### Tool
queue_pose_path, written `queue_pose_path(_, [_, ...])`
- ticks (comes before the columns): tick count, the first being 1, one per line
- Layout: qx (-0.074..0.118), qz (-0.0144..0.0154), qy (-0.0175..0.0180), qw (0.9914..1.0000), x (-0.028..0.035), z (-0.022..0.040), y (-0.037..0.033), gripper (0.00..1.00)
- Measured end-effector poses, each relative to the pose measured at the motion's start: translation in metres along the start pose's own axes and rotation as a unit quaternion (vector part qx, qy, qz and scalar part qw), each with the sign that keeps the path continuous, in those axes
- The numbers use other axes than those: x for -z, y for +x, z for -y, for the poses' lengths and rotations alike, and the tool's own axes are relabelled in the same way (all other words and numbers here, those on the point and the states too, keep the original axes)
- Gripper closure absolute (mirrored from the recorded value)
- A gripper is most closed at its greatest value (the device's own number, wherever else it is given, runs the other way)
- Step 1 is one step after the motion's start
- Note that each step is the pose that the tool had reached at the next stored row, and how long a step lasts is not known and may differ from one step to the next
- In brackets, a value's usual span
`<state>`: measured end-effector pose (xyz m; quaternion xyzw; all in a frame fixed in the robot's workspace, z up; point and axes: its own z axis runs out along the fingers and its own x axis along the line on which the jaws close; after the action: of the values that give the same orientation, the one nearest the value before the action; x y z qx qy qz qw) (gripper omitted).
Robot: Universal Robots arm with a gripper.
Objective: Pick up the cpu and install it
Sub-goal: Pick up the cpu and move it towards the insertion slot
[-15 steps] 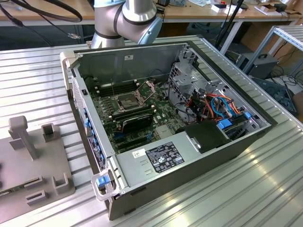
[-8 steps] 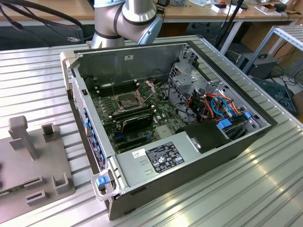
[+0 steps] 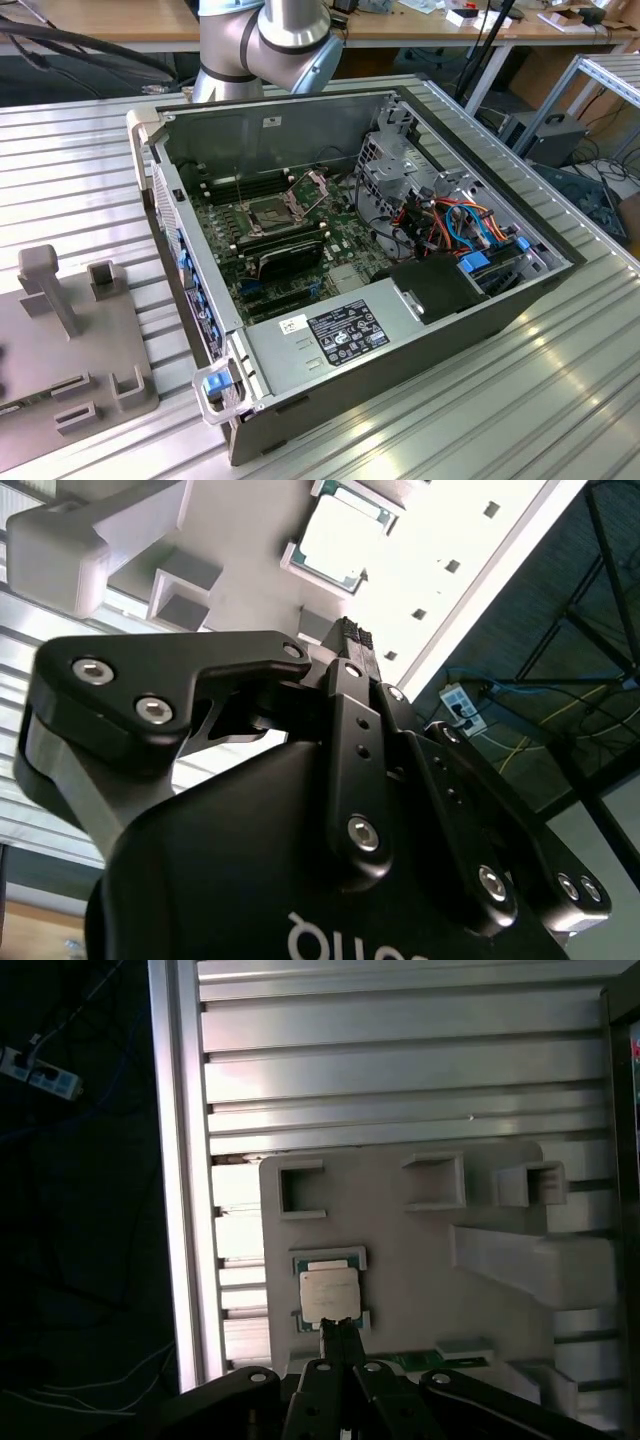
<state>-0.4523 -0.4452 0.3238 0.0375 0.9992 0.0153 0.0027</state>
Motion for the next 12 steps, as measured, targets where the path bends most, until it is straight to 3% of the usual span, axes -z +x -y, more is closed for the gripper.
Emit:
queue_pose_path(8, [0.0,0.0,0.0,1.0,-0.013,0.0028,-0.0001,0.89])
queue_pose_path(12, [0.0,0.0,0.0,1.0,-0.0226,0.0044,-0.0002,0.89])
